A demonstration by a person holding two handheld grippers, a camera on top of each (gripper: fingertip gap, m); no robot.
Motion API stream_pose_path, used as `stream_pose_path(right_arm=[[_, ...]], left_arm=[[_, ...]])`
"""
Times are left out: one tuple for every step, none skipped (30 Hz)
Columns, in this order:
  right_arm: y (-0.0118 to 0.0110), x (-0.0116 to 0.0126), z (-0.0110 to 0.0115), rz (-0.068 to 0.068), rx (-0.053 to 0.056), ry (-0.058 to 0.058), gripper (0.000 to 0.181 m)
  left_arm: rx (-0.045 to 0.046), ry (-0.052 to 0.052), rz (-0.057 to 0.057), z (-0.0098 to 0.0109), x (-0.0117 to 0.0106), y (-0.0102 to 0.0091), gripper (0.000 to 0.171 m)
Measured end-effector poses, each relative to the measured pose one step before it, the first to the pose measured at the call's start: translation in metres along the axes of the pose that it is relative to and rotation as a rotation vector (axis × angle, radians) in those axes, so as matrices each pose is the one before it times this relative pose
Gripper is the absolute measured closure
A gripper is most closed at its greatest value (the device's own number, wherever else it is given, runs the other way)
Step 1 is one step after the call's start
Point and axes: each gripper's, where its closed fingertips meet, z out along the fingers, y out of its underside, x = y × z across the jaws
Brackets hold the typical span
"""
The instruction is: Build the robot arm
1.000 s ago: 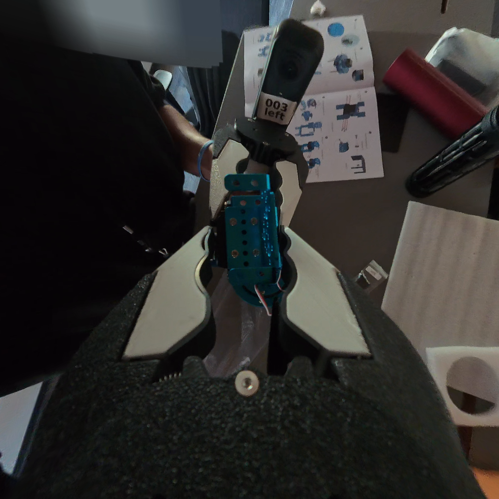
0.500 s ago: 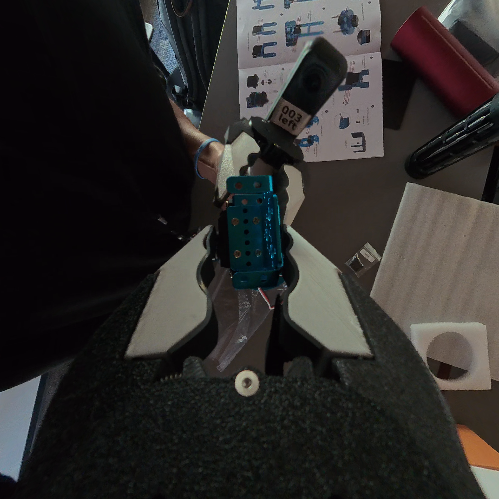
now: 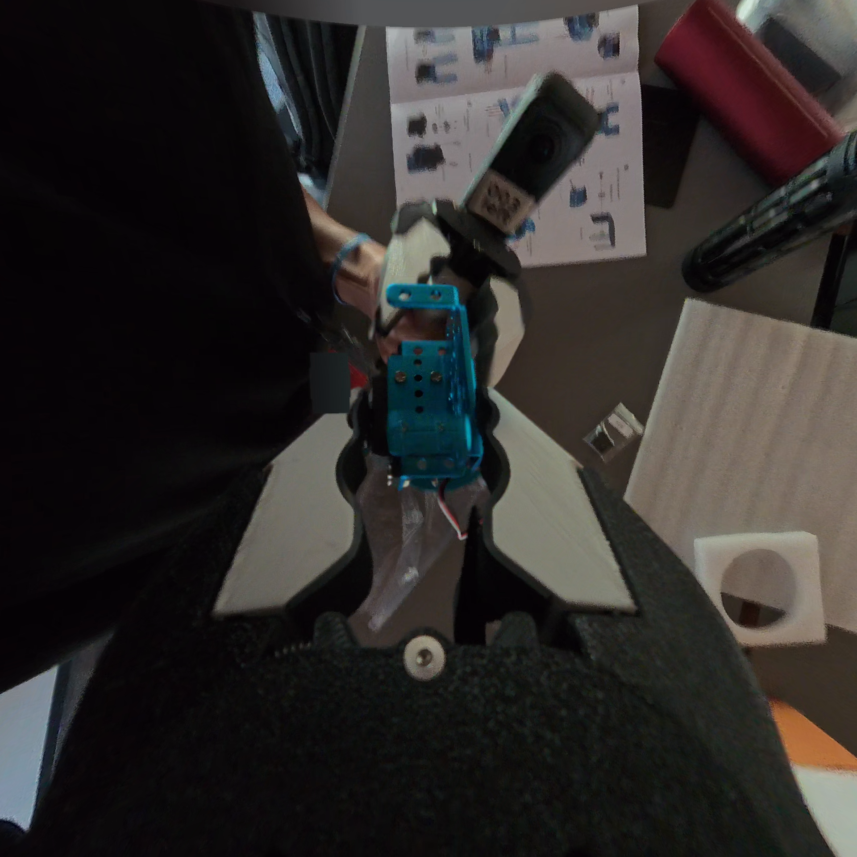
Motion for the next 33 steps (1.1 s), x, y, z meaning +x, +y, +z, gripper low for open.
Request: stream_pose_path(right_arm=[[0.00931,0.0021,0.00187,0.0177,-0.0527,0.0089,0.138],[0.00324,-0.00164,0.00135,-0.0093,-0.0035,-0.0131,0.153],[-0.00533,-0.00431,0.00096,-0.015,0.0593,-0.0246,0.154],[-0.00374,-0.00223,0.0018,-0.0123,0.0332,-0.0052,0.154],[-0.00105,-0.0002,0.00076,0.0011,0.0044,0.001,0.153],[-0.00027,0.00222,-0.00044,0.0023,-0.0058,0.0144,0.154],[-0.00017,0.00105,0.00001,0.0052,0.0017,0.0058,0.155],[-0.00124,-0.00135,0.00057,-0.0057,0.0164,-0.0087,0.155],[-0.00074,-0.00043,0.00005,-0.004,0.0118,-0.004,0.155],[-0.00035,-0.00022,-0.00016,0.003,0.0098,-0.0054,0.155],[-0.00007,0.00025,-0.00041,-0.0021,0.0118,-0.0008,0.154],[-0.00062,0.00045,-0.0003,-0.0008,0.0164,0.0028,0.154],[-0.00168,0.00049,-0.00014,0.002,0.0245,0.0032,0.154],[-0.00142,0.00052,0.00031,0.0069,0.0212,0.0011,0.153],[-0.00162,0.0003,0.00042,0.0071,0.0167,0.0002,0.153],[-0.00096,-0.00028,0.00053,-0.0013,0.007,0.0009,0.154],[-0.00064,-0.00065,0.00055,-0.0061,0.0054,0.0,0.153],[-0.00088,-0.001,0.00035,-0.005,0.0077,-0.0024,0.153],[0.00011,0.00002,-0.00033,-0.0031,0.0031,0.0046,0.153],[0.0011,0.00114,-0.00106,0.0031,0.0019,0.0079,0.153],[-0.00018,-0.00006,-0.00077,0.0084,0.0129,-0.003,0.153],[-0.00092,-0.00034,0.00022,0.002,0.0156,-0.0035,0.153],[-0.0008,-0.00027,0.0002,-0.0011,0.0122,-0.0031,0.153],[-0.00049,0.00016,-0.00003,-0.0023,0.009,-0.0006,0.153],[-0.00113,-0.00002,-0.00001,-0.0018,0.0149,-0.0029,0.153],[-0.00079,-0.00031,0.00029,-0.0006,0.0134,-0.0046,0.153],[-0.00097,-0.00016,0.00013,-0.0003,0.0141,-0.0025,0.153],[-0.00094,-0.00043,0.00039,0.0018,0.0154,-0.0036,0.153],[-0.00098,-0.00065,0.00046,0.0006,0.0138,-0.0036,0.154],[-0.00035,-0.00027,-0.00002,-0.0039,0.0061,0.0034,0.154],[-0.00014,-0.00037,-0.00039,-0.002,0.0052,0.0024,0.154],[0.00004,-0.00071,-0.00006,0.0009,0.0051,-0.0032,0.154],[-0.00019,-0.00012,0.00001,-0.0002,0.008,-0.0017,0.154]], left_arm=[[0.06701,-0.0527,0.0076,-0.0108,-0.0087,-0.01055,0.125],[0.0623,-0.0305,-0.004,-0.01231,-0.00728,-0.01124,0.13],[0.0074,-0.009,0.0138,-0.00531,-0.00146,-0.00347,0.131],[-0.05281,-0.0218,0.0508,0.00403,0.00069,0.0074,0.128],[-0.06409,-0.0302,0.0529,0.00523,-0.00023,0.00699,0.121],[-0.00406,0.0038,0.0076,0.00006,0.00248,-0.00438,0.119],[-0.03365,-0.0049,0.0106,0.00137,0.00121,0.00205,0.112],[-0.02588,0.0008,0.0204,0.00159,0.00335,0.004,0.11],[0.00957,0.0158,-0.0099,-0.00005,0.00471,-0.00069,0.117],[-0.00285,0.0031,-0.0141,0.0001,0.00205,0.00068,0.12],[-0.00651,-0.0058,-0.0081,-0.00033,0.00034,0.00088,0.121],[-0.01068,0.0047,0.0072,-0.00127,0.00177,0.00081,0.12],[-0.02538,0.0073,0.0283,-0.00113,0.0025,0.00298,0.12],[-0.06861,-0.0069,0.0235,0.00124,-0.00008,0.01019,0.118],[-0.07396,0.0275,0.0033,0.00212,0.00471,0.012,0.118],[-0.0358,0.0273,-0.0045,0.00263,0.00521,0.00585,0.116],[0.00352,0.0028,0.0134,0.00336,0.00276,-0.0013,0.117],[0.0104,-0.0216,0.0289,0.0034,-0.00014,-0.00464,0.117],[0.0037,-0.0265,0.0307,0.0026,-0.00108,-0.0046,0.122],[-0.03168,-0.0381,0.0328,0.00164,-0.00496,0.00206,0.127],[-0.00555,-0.0243,0.0287,0.00012,-0.00273,-0.00027,0.134],[0.0054,-0.0136,0.0153,-0.00057,-0.00047,-0.00123,0.138],[0.0094,-0.007,0.0086,-0.00133,0.00033,-0.00133,0.139],[0.02711,-0.0062,0.0042,-0.00255,0.00024,-0.00421,0.145],[0.01869,-0.0102,0.0036,-0.00218,-0.00043,-0.00323,0.147],[0.01566,-0.0101,0.0089,-0.00114,-0.0001,-0.00304,0.15],[0.01741,-0.0148,0.0185,-0.00081,-0.00044,-0.0037,0.161],[0.01318,-0.0172,0.0168,-0.00009,-0.00092,-0.0032,0.163],[0.01448,-0.0006,0.0015,0.00021,0.00087,-0.00326,0.163],[0.01414,0.002,-0.0129,0.00031,0.00061,-0.00328,0.162],[0.00952,0.0052,-0.0103,0.00056,0.00096,-0.00239,0.162],[-0.01258,0.0022,0.0019,0.00132,0.00033,0.00172,0.16],[-0.02315,-0.0081,0.0037,0.00144,-0.00134,0.00323,0.156]])
